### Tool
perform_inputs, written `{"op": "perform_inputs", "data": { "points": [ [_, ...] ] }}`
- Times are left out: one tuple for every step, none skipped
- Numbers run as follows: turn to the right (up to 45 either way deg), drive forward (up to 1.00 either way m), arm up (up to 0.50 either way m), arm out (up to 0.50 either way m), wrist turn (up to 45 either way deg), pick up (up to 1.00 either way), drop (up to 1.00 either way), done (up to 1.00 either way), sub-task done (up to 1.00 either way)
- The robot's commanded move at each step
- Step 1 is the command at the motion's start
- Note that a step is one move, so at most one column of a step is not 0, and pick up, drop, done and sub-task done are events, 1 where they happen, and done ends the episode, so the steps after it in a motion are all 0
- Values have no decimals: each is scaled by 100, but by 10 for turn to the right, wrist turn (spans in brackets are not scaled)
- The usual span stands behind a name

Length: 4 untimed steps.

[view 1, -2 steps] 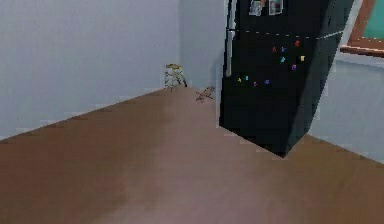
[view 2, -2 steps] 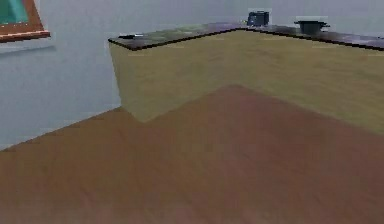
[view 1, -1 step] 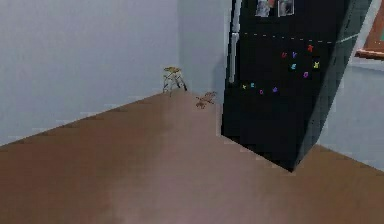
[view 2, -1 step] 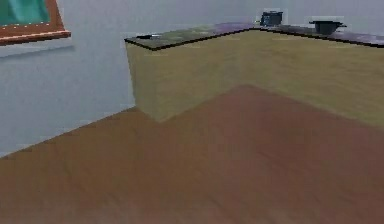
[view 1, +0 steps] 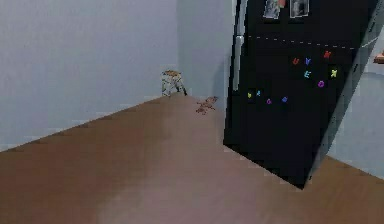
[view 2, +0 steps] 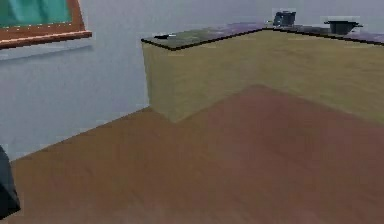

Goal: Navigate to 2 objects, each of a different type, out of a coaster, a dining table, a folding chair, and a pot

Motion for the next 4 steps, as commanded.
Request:
{"op": "perform_inputs", "data": {
  "points": [
    [360,0,0,0,0,0,0,0,0],
    [0,20,0,0,0,0,0,0,0],
    [-450,0,0,0,0,0,0,0,0],
    [-420,0,0,0,0,0,0,0,0]
  ]
}}
